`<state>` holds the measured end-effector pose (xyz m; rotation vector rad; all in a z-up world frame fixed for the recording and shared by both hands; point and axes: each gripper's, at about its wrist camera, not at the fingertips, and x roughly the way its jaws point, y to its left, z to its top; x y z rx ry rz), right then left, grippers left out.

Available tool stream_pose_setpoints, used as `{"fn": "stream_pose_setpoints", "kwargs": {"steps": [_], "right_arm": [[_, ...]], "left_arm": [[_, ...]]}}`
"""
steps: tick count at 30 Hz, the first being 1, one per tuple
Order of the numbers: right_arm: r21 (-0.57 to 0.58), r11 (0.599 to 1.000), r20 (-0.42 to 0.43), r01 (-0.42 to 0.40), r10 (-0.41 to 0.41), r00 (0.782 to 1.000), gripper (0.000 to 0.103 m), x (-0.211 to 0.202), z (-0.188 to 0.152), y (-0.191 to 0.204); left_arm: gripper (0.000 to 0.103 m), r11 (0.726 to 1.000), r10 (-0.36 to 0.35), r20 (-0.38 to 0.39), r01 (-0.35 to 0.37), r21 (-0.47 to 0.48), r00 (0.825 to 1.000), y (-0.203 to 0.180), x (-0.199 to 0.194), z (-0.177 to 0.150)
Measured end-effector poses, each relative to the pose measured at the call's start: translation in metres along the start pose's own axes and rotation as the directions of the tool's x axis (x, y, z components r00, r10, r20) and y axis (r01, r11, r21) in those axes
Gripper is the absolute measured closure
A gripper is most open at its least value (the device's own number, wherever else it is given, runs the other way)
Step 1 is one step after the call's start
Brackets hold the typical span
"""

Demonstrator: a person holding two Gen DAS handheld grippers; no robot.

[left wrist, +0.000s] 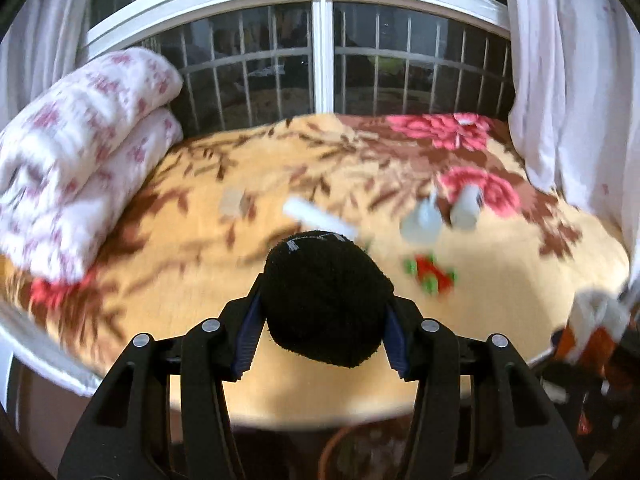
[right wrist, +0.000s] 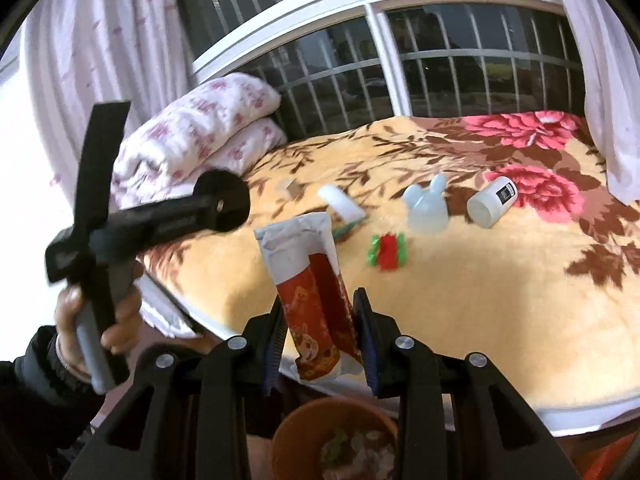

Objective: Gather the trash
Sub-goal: 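Carry the packet and black ball down into the orange bin and open both tools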

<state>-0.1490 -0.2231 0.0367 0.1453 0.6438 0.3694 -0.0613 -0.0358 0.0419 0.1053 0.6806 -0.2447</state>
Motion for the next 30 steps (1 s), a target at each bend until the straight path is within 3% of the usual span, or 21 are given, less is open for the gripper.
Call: {"fn": "stream_pose_setpoints", "kwargs": {"steps": [8, 13, 19, 30], "right_arm": [[-0.064, 0.998, -0.105, -0.006, -0.001, 0.994, 0.07, -0.002, -0.061, 0.03], [-0.077, 0.997, -0.249, -0.009, -0.01, 0.969, 0.069, 0.024, -0.099, 0.023], [-0.065, 0.997, -0.389, 0.036, -0.059, 0.919, 0.069, 0.064, -0.131, 0.002], [-0.078, 0.996, -0.569, 0.04, -0.078, 0.818, 0.069, 0.134, -0.169, -0.012]], "left_arm": [[0.053, 0.999, -0.025, -0.11, 0.028, 0.025, 0.994, -0.004, -0.018, -0.09], [0.052, 0.997, -0.032, -0.211, 0.047, 0.066, 0.977, -0.015, 0.001, -0.138], [0.052, 0.992, -0.046, -0.386, 0.089, 0.094, 0.921, -0.03, 0.055, -0.187], [0.052, 0.991, -0.046, -0.545, 0.105, 0.078, 0.837, -0.024, 0.123, -0.218]]}}
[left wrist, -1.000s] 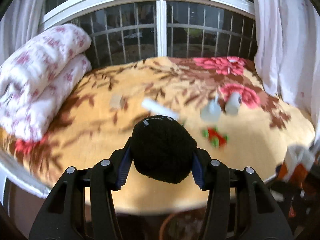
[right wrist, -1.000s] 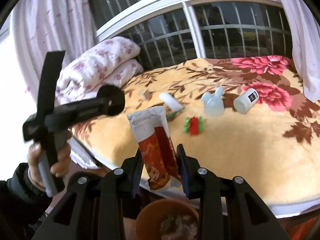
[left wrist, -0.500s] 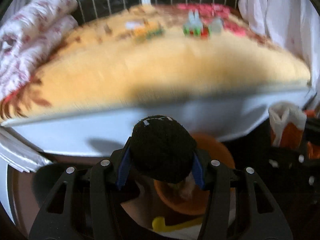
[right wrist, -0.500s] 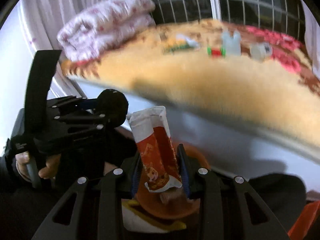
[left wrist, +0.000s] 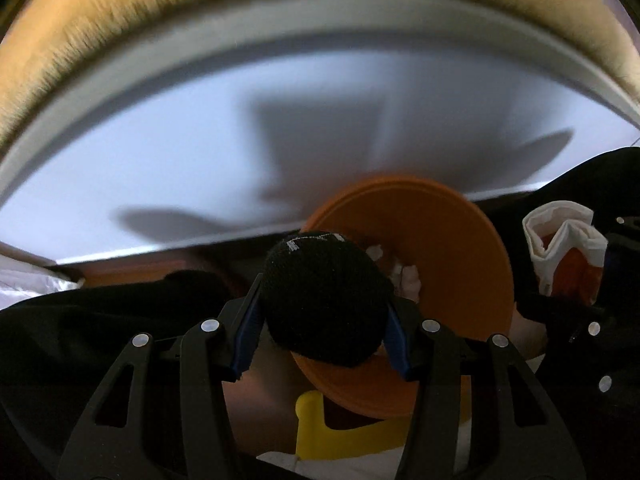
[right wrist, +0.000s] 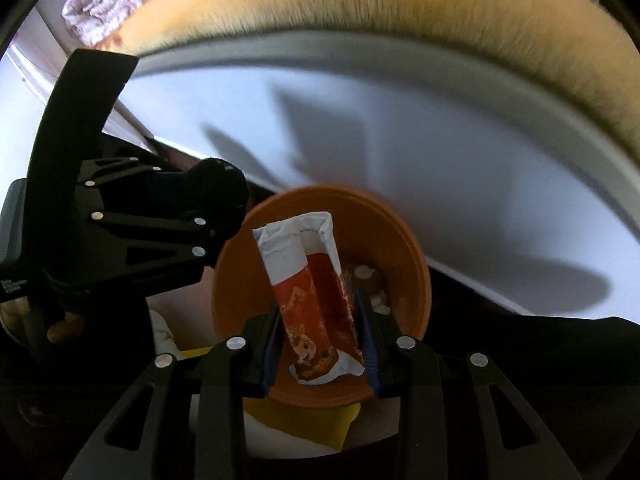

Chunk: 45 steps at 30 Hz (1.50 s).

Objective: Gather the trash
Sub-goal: 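Carry the packet and black ball down into the orange bin and open both tools, then grasp the red-green toy car with the right tool while the left tool grasps the orange dinosaur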

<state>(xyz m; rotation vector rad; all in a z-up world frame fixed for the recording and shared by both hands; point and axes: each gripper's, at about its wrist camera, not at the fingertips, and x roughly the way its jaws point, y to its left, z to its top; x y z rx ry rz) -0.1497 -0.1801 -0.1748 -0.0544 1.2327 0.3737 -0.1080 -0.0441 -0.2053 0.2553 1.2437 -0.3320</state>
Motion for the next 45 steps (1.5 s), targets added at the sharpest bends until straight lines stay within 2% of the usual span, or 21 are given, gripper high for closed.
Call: {"fn": "stream_pose_setpoints", "kwargs": {"steps": [3, 5, 6, 7, 11, 17, 23, 27, 31, 33, 35, 38, 41, 45], "right_arm": [[0.001, 1.0, -0.032, 0.0, 0.0, 1.0, 0.067, 0.01, 0.002, -0.004], [-0.005, 1.0, -0.05, 0.005, -0.005, 0.999, 0.062, 0.016, 0.003, -0.004], [-0.007, 1.0, -0.056, 0.01, -0.01, 0.998, 0.051, 0.02, 0.008, -0.002], [-0.007, 1.0, -0.056, 0.015, -0.016, 0.998, 0.045, 0.021, 0.006, -0.004], [0.003, 0.999, -0.06, 0.036, -0.036, 0.998, 0.045, 0.02, 0.001, -0.009], [0.049, 0.998, -0.036, 0.031, -0.029, 0.999, 0.045, 0.002, -0.003, -0.021], [0.046, 0.999, 0.067, -0.003, 0.0, 0.998, 0.045, -0.042, -0.004, -0.021], [-0.013, 1.0, 0.204, -0.027, 0.029, 0.979, 0.045, -0.096, 0.009, -0.013], [-0.037, 0.999, 0.323, -0.021, 0.032, 0.946, 0.045, -0.138, 0.039, -0.015], [-0.033, 0.999, 0.367, 0.004, 0.008, 0.93, 0.045, -0.145, 0.059, -0.021], [-0.032, 0.999, 0.397, 0.022, -0.007, 0.918, 0.045, -0.148, 0.078, -0.029], [-0.008, 0.999, 0.438, 0.031, -0.024, 0.899, 0.045, -0.147, 0.113, -0.043], [0.058, 0.998, 0.447, 0.036, -0.058, 0.892, 0.044, -0.132, 0.154, -0.055], [0.114, 0.993, 0.443, 0.036, -0.083, 0.892, 0.039, -0.115, 0.185, -0.065]], "left_arm": [[0.052, 1.0, -0.005, -0.025, 0.005, 0.006, 1.0, 0.001, 0.009, 0.0], [0.045, 1.0, -0.009, -0.038, 0.009, 0.014, 0.999, -0.001, 0.012, 0.0], [0.044, 1.0, -0.001, -0.049, 0.002, 0.02, 0.999, 0.0, 0.017, 0.004], [0.041, 1.0, 0.001, -0.056, 0.0, 0.024, 0.998, 0.0, 0.019, 0.004], [0.036, 0.999, 0.007, -0.059, -0.005, 0.035, 0.998, -0.004, 0.021, 0.007], [0.035, 0.999, 0.017, 0.003, -0.017, 0.047, 1.0, -0.01, 0.004, 0.009], [0.035, 0.994, 0.066, 0.101, -0.074, 0.081, 0.993, -0.017, -0.029, 0.011], [0.035, 0.988, 0.094, 0.189, -0.115, 0.104, 0.978, -0.022, -0.065, 0.016], [0.035, 0.988, 0.089, 0.265, -0.119, 0.099, 0.96, -0.016, -0.103, 0.024], [0.032, 0.988, 0.094, 0.314, -0.127, 0.087, 0.945, -0.012, -0.122, 0.03], [0.023, 0.989, 0.105, 0.363, -0.137, 0.063, 0.926, -0.006, -0.138, 0.037], [0.023, 0.99, 0.125, 0.414, -0.143, 0.013, 0.902, 0.007, -0.151, 0.056], [0.023, 0.99, 0.137, 0.423, -0.14, -0.025, 0.896, 0.022, -0.152, 0.07], [0.023, 0.988, 0.153, 0.425, -0.141, -0.06, 0.892, 0.033, -0.149, 0.09]]}}
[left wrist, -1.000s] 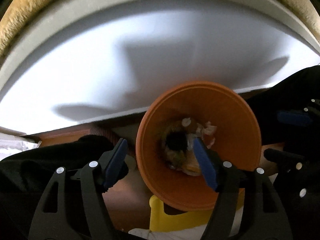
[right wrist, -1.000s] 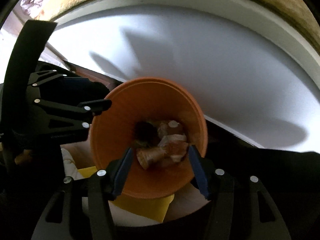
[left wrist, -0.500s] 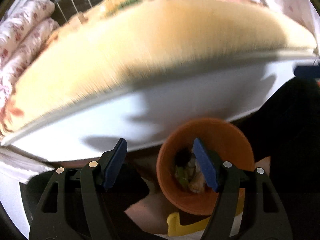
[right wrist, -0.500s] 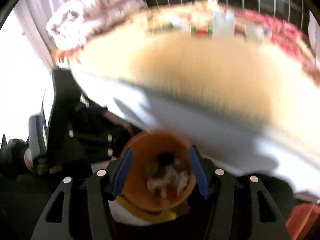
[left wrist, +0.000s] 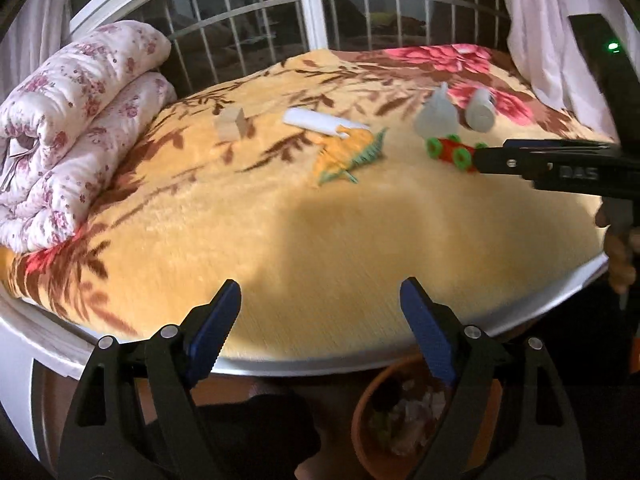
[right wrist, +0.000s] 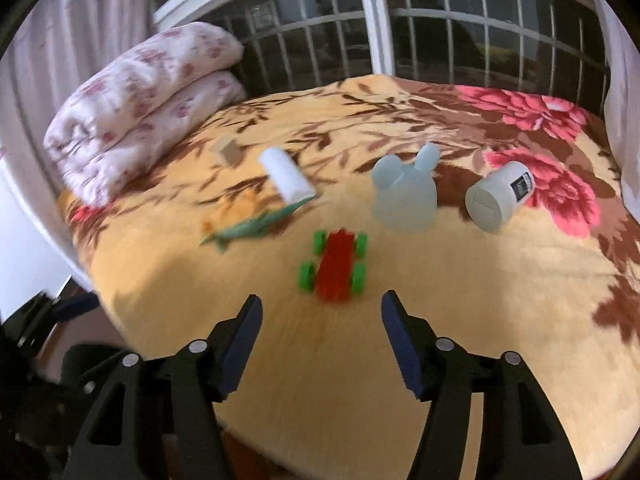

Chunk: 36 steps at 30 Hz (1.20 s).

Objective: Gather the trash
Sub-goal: 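Grasp the red-green toy car with the right tool while the left tool grasps the orange dinosaur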

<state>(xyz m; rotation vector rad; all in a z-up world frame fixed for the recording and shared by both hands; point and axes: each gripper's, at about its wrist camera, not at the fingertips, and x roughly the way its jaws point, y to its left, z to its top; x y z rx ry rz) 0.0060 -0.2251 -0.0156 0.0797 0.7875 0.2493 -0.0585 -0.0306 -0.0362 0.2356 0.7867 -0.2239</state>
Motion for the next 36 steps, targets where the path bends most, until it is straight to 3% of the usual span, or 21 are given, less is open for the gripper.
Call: {"fn": "stream_pose_setpoints", "kwargs": {"steps": [9, 12, 13, 20, 24, 31, 32, 34, 36], "right_arm": [[0.004, 0.997, -0.038, 0.079, -0.078, 0.996, 0.035, 0.06, 0.017, 0.004], [0.019, 0.995, -0.04, 0.098, -0.097, 0.994, 0.057, 0.068, 0.015, 0.002], [0.027, 0.994, -0.031, 0.104, -0.103, 0.994, 0.066, 0.066, 0.014, 0.0], [0.083, 0.995, 0.007, 0.05, -0.051, 0.999, 0.066, 0.044, 0.004, -0.013], [0.105, 0.994, 0.034, 0.043, -0.047, 0.998, 0.066, 0.02, -0.006, -0.024], [0.192, 0.981, 0.034, 0.022, -0.03, 0.999, 0.066, 0.003, -0.024, -0.048], [0.198, 0.98, 0.034, 0.018, -0.025, 0.999, 0.066, 0.003, -0.026, -0.049], [0.2, 0.98, 0.042, 0.017, -0.026, 0.999, 0.066, 0.001, -0.029, -0.049], [0.199, 0.98, 0.049, 0.019, -0.03, 0.998, 0.066, -0.001, -0.03, -0.048]], "left_arm": [[0.023, 1.0, 0.002, -0.011, -0.002, -0.014, 1.0, 0.008, 0.018, 0.016], [0.023, 1.0, -0.006, 0.008, 0.006, -0.007, 1.0, 0.01, 0.025, 0.025], [0.023, 1.0, -0.008, 0.016, 0.008, -0.002, 1.0, 0.01, 0.028, 0.03], [0.023, 0.993, -0.113, 0.022, 0.112, 0.045, 0.993, 0.006, 0.059, 0.064], [0.023, 0.977, -0.18, 0.019, 0.176, 0.119, 0.984, -0.004, 0.077, 0.081], [0.023, 0.969, -0.209, -0.06, 0.215, 0.124, 0.976, -0.01, 0.12, 0.106], [0.027, 0.967, -0.212, -0.074, 0.221, 0.128, 0.974, -0.013, 0.125, 0.106], [0.043, 0.965, -0.217, -0.106, 0.229, 0.127, 0.97, -0.018, 0.136, 0.104], [0.044, 0.967, -0.224, -0.088, 0.233, 0.105, 0.971, -0.015, 0.132, 0.103]]}}
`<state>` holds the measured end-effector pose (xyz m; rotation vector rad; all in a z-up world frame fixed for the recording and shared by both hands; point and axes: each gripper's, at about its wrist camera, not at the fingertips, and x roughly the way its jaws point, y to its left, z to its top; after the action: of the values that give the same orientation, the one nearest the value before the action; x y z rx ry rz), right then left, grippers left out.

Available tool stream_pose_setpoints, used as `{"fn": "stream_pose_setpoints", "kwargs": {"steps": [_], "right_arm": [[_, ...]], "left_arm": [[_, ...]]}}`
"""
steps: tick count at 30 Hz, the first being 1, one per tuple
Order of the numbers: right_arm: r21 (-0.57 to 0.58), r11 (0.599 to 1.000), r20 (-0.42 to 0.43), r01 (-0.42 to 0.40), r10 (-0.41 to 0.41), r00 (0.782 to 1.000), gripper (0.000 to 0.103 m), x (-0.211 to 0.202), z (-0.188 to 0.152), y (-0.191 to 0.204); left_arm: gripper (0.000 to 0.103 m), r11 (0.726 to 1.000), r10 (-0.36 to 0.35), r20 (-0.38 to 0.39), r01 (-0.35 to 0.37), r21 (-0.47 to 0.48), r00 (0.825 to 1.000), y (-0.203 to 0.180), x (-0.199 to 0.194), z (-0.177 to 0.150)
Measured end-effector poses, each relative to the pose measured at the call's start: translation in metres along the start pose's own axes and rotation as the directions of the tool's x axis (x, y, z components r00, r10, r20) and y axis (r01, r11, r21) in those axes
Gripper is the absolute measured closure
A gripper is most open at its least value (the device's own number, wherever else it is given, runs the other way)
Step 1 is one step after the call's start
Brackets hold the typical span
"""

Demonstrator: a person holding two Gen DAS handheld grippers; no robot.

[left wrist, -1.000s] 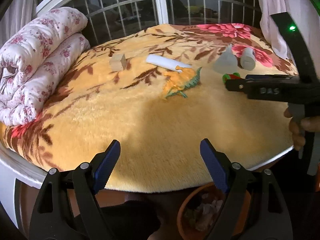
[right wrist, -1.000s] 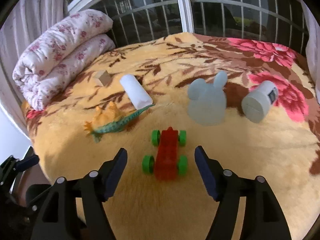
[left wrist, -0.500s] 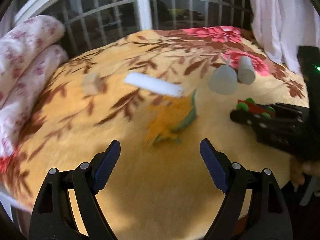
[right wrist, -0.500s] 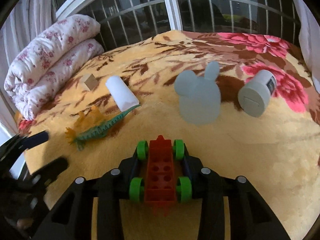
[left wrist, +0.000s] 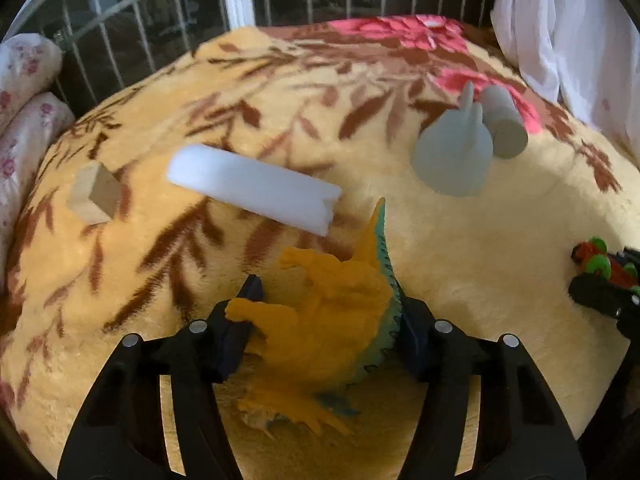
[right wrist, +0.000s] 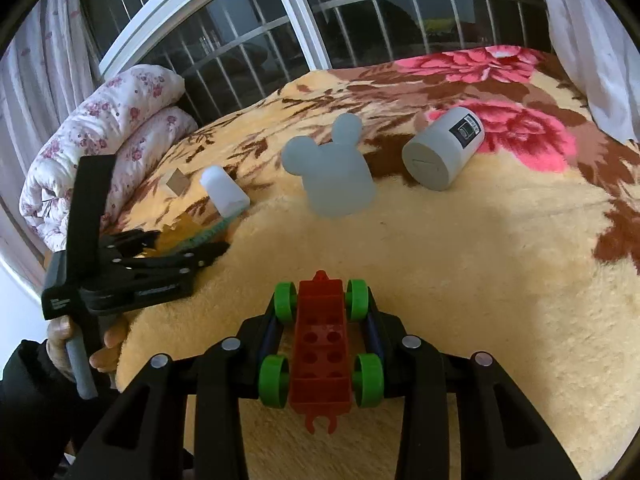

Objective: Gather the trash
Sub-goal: 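Grasp the red-green toy car with the right tool while the left tool grasps the orange dinosaur, then lower the toy car and dinosaur into the orange bin and open both tools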

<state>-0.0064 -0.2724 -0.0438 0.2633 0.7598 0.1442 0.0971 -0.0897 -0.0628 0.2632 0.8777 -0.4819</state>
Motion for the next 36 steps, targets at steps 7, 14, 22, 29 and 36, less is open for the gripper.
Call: {"fn": "stream_pose_setpoints", "kwargs": {"steps": [7, 14, 22, 29, 36], "right_arm": [[-0.006, 1.0, 0.01, -0.011, 0.011, 1.0, 0.066, -0.011, -0.003, 0.004], [-0.07, 0.997, 0.014, -0.025, 0.026, 1.0, 0.066, -0.039, -0.018, 0.021], [-0.131, 0.99, -0.021, -0.061, 0.059, 0.998, 0.066, -0.069, -0.054, 0.04], [-0.168, 0.981, -0.113, -0.097, 0.079, 0.99, 0.066, -0.085, -0.103, 0.053], [-0.214, 0.972, -0.231, -0.093, 0.042, 0.972, 0.066, -0.075, -0.148, 0.055]], "left_arm": [[0.044, 0.995, -0.045, 0.073, 0.051, -0.091, 0.996, 0.004, -0.034, -0.016], [0.044, 0.995, -0.057, 0.126, 0.067, -0.071, 0.99, -0.015, -0.083, -0.047], [0.044, 0.996, -0.075, 0.138, 0.082, -0.041, 0.988, -0.036, -0.121, -0.092], [0.044, 0.993, -0.106, 0.086, 0.109, -0.034, 0.991, -0.055, -0.136, -0.144], [0.044, 0.992, -0.118, -0.013, 0.117, -0.047, 0.993, -0.071, -0.123, -0.19]]}}
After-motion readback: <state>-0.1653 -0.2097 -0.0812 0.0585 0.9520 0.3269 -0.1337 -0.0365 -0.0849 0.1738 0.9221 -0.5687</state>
